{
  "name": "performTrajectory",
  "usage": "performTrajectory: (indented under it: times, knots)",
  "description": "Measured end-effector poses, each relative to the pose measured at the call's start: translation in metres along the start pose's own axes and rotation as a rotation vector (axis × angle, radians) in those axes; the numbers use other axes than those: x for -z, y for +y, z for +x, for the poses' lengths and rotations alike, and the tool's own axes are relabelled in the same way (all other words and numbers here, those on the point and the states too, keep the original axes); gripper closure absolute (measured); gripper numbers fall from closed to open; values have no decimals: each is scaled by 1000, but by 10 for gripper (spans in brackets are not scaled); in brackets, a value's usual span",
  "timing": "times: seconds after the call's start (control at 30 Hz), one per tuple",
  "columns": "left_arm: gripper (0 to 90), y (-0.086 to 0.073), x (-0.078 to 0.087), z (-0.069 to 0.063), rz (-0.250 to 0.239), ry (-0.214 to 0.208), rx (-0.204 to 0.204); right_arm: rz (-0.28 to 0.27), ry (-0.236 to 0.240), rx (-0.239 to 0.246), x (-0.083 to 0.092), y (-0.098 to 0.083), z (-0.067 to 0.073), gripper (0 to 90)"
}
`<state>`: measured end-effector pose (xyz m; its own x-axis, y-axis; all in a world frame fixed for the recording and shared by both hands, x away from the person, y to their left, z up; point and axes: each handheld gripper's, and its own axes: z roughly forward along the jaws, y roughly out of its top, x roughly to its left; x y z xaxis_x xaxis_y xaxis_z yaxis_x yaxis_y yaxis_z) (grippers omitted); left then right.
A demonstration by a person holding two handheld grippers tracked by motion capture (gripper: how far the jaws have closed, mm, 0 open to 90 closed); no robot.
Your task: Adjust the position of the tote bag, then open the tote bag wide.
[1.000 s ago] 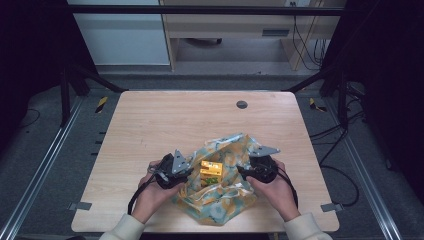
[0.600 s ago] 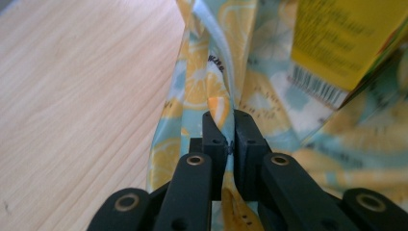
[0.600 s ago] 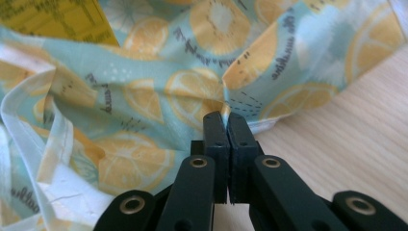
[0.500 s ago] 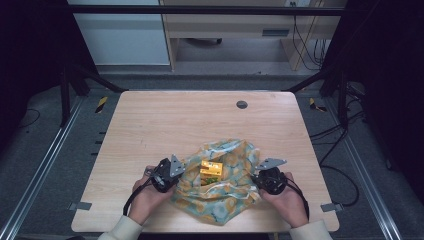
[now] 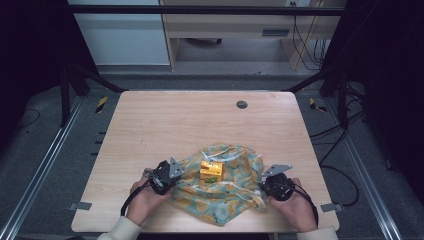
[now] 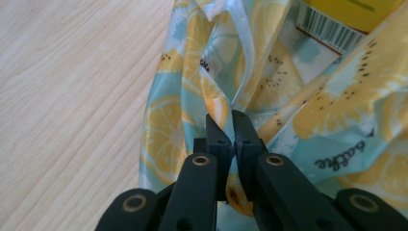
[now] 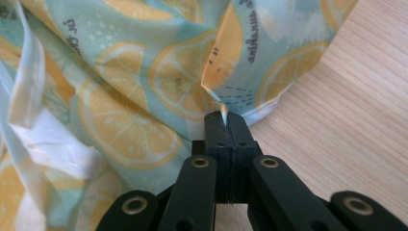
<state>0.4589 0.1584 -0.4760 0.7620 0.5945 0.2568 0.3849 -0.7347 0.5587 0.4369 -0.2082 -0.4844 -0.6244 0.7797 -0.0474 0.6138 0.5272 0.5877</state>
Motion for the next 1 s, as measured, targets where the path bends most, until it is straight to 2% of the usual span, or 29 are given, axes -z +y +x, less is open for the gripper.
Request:
performTrajectory:
  times: [0.27, 0.3, 0.33, 0.43, 0.47, 0.6, 0.63, 0.67, 0.7, 0.77, 0.8, 0.9, 1.0]
  knots:
    - [885, -2, 3, -5, 3, 7, -8, -16, -2, -5, 3, -4, -1, 897]
    - [881, -3, 6, -5, -12, 5, -7, -24, 0, -15, 4, -4, -2, 876]
    - [836, -3, 8, -4, -36, 11, 3, -57, -6, -26, 6, -4, -3, 769]
    - [680, -3, 14, -2, -87, 14, 38, -102, -15, -46, 13, -4, -4, 648]
    - [603, -3, 16, 0, -112, 13, 52, -130, -17, -64, 17, -2, -5, 580]
    - [434, 0, 29, 6, -196, 16, 109, -227, -61, -72, 27, 4, -6, 403]
    - [416, 1, 33, 9, -228, 16, 133, -247, -66, -77, 30, 6, -6, 375]
    - [391, 1, 35, 12, -239, 20, 145, -279, -81, -76, 33, 9, -7, 342]
    - [366, 0, 39, 16, -266, 32, 176, -295, -92, -84, 35, 10, -8, 313]
    - [308, -2, 44, 25, -292, 63, 207, -354, -123, -106, 40, 15, -12, 260]
    - [289, -3, 47, 29, -300, 76, 217, -376, -137, -120, 42, 17, -15, 232]
    - [233, -12, 56, 46, -334, 120, 291, -433, -162, -174, 44, 26, -25, 185]
    - [186, -21, 60, 60, -332, 153, 340, -462, -202, -207, 42, 34, -36, 144]
